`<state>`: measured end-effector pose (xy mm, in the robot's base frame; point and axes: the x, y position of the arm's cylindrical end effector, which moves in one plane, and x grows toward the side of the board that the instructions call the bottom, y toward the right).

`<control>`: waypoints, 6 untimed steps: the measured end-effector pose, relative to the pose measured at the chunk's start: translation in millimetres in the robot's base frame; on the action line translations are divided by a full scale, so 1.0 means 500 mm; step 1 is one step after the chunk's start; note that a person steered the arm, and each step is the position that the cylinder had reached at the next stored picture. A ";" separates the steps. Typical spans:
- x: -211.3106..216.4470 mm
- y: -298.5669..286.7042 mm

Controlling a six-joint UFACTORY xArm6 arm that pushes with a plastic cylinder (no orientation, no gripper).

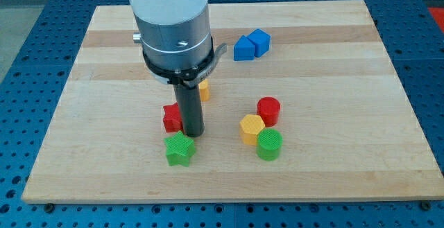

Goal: Separate the red circle and the yellow hexagon

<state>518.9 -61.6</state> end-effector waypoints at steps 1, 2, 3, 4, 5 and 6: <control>0.000 0.028; -0.015 0.113; -0.015 0.140; -0.045 0.198; -0.051 0.225; -0.073 0.244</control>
